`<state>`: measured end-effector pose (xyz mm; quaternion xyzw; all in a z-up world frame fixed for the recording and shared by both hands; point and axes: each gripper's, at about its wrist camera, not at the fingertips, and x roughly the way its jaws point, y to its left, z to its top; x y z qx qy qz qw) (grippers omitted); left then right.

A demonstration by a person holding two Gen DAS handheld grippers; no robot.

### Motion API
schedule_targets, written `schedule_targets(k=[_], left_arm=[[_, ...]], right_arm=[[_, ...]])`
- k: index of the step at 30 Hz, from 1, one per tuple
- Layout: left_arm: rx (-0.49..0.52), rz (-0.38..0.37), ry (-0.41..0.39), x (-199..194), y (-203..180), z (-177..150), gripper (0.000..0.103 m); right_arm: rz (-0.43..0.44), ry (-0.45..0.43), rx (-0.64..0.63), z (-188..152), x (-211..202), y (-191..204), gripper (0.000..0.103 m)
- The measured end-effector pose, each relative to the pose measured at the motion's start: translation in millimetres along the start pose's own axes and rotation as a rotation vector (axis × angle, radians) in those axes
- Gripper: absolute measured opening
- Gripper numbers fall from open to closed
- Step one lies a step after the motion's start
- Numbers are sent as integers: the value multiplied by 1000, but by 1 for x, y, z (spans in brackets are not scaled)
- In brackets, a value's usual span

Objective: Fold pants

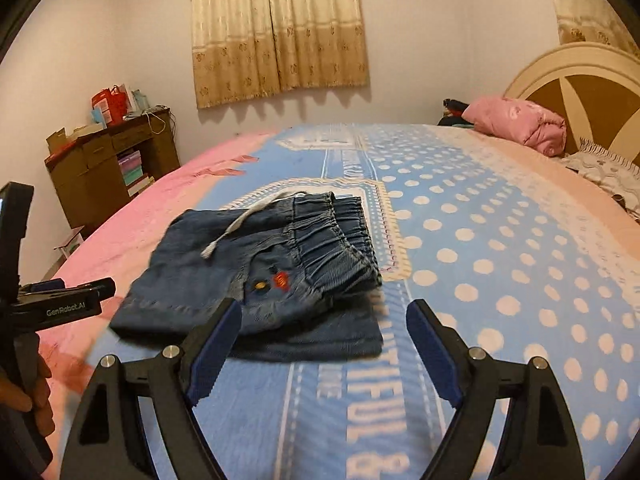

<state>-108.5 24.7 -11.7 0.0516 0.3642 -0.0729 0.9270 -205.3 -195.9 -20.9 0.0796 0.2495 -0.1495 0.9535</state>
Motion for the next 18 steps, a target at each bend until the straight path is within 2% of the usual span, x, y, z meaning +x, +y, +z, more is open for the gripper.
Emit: schedule_targets(k=[3, 6, 18], left_arm=[[-25, -29, -40, -34, 5, -6, 96], [-24, -43, -52, -58, 3, -8, 96], [-8, -65, -129, -165, 13, -21, 99]], right_arm=[[15, -14, 23, -2, -24, 2, 85], [17, -31, -10, 2, -49, 9, 85], [37, -117, -12, 21, -148, 27, 86]])
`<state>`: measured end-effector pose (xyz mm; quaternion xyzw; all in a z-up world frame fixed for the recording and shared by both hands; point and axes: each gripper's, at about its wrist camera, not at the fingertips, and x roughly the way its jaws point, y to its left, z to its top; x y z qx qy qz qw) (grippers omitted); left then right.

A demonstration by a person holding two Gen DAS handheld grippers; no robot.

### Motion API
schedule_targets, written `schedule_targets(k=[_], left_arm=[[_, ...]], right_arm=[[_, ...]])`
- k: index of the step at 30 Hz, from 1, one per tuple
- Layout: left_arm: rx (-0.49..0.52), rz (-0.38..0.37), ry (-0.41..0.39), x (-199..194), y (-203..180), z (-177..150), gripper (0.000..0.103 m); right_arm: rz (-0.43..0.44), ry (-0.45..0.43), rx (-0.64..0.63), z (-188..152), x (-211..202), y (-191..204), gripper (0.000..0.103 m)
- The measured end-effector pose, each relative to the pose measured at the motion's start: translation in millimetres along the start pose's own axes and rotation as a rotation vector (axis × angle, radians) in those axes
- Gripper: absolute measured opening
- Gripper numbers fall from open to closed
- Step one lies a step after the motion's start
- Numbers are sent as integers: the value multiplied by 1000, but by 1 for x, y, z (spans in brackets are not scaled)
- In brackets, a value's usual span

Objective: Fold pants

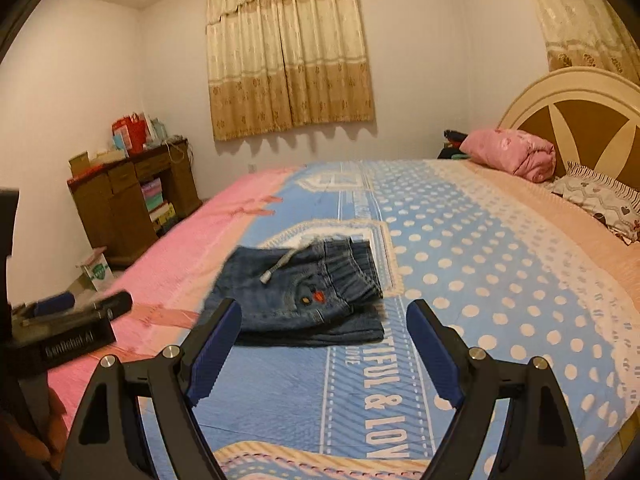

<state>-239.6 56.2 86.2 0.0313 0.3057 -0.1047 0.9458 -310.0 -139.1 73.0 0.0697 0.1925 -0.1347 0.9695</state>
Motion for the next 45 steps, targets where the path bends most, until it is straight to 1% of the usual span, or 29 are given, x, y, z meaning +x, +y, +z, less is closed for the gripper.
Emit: schedule_targets(k=[2, 5, 8, 12, 16, 24, 45], left_arm=[[2, 1, -15, -14, 0, -3, 99], [11, -12, -29, -31, -1, -5, 103], [18, -11, -42, -44, -1, -6, 103], [20, -11, -45, -51, -1, -5, 103], [20, -17, -50, -55, -2, -5, 103], [47, -8, -78, -73, -6, -3, 103], [45, -4, -97, -82, -6, 5, 103]], right_arm=[[10, -13, -2, 6, -13, 5, 86], [21, -37, -20, 11, -32, 15, 86], [38, -46, -18, 16, -46, 19, 86], [37, -63, -21, 21, -59, 19, 86], [45, -63, 10, 24, -66, 13, 86], [46, -60, 14, 26, -70, 13, 86], [55, -63, 27, 27, -75, 13, 86]])
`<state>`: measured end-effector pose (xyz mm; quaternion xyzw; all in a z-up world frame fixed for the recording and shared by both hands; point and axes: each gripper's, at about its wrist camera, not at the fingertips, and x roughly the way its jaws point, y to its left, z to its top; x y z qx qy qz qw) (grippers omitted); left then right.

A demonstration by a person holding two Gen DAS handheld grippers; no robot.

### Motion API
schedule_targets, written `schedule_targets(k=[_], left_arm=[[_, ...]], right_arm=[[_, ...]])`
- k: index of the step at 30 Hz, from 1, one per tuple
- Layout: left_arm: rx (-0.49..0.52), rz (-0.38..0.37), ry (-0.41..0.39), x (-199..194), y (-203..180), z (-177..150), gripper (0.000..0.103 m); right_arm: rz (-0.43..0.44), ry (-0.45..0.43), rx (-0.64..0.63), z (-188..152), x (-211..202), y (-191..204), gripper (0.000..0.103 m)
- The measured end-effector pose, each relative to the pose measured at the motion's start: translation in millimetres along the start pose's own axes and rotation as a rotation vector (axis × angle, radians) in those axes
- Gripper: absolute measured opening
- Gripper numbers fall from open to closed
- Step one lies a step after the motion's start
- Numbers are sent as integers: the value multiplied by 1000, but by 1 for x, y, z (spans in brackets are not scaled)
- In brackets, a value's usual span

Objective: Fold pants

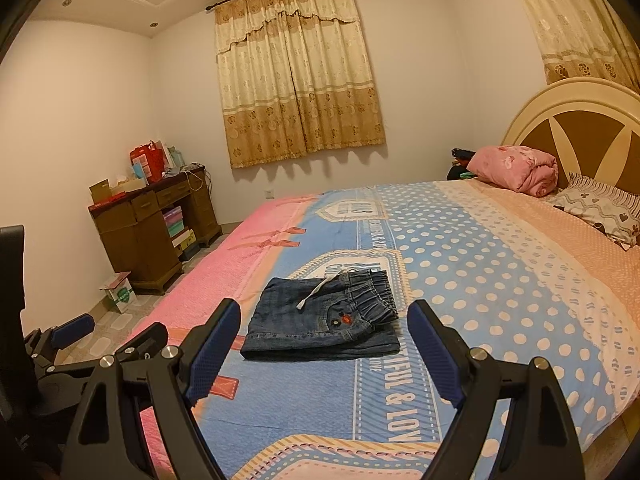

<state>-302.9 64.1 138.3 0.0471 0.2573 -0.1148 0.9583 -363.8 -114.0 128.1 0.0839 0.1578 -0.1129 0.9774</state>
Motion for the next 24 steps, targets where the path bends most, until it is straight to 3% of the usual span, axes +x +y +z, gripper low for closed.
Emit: schedule_targets(k=[24], left_arm=[[7, 33, -14, -1, 6, 2, 103]], right_arm=[[3, -4, 8, 3, -2, 3, 86]])
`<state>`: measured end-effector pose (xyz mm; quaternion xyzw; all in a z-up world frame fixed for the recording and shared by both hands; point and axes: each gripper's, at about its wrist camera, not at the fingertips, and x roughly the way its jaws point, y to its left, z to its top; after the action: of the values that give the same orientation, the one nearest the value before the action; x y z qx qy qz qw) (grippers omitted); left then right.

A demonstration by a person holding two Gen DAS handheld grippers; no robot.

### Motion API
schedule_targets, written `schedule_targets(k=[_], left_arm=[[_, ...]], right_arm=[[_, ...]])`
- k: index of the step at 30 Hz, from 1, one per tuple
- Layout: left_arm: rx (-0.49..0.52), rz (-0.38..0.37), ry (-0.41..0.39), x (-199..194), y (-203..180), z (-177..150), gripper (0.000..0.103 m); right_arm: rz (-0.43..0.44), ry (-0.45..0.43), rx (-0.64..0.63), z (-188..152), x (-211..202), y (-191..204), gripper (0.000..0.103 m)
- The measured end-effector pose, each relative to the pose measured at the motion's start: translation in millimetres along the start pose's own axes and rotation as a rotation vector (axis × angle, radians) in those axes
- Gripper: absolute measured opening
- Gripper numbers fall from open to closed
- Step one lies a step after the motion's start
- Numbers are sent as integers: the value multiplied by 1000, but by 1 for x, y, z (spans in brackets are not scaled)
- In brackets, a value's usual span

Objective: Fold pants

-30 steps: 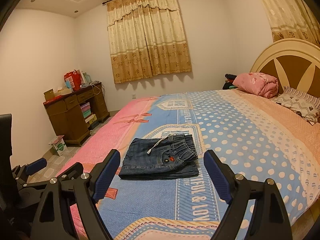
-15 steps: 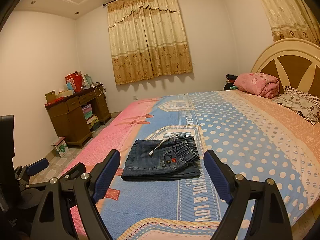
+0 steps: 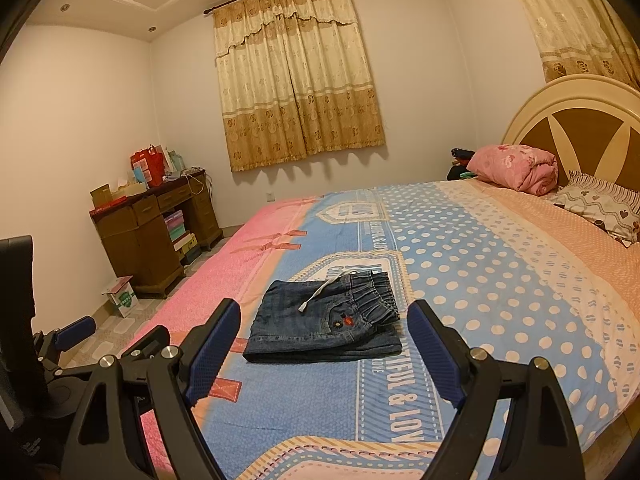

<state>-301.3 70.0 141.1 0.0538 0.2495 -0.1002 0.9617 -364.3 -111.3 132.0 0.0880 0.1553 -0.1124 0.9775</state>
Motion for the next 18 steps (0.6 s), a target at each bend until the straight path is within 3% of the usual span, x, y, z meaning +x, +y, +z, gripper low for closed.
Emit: schedule_targets(k=[4, 14, 18], left_arm=[[-6, -11, 4, 1, 2, 2, 103], [26, 66, 9, 9, -4, 2, 103], [-2, 56, 23, 11, -1, 1, 103]], right_arm=[[-4, -4, 2, 0, -3, 2, 86], [-14, 13, 21, -1, 0, 3, 86], [-18, 16, 21, -2, 2, 3, 86]])
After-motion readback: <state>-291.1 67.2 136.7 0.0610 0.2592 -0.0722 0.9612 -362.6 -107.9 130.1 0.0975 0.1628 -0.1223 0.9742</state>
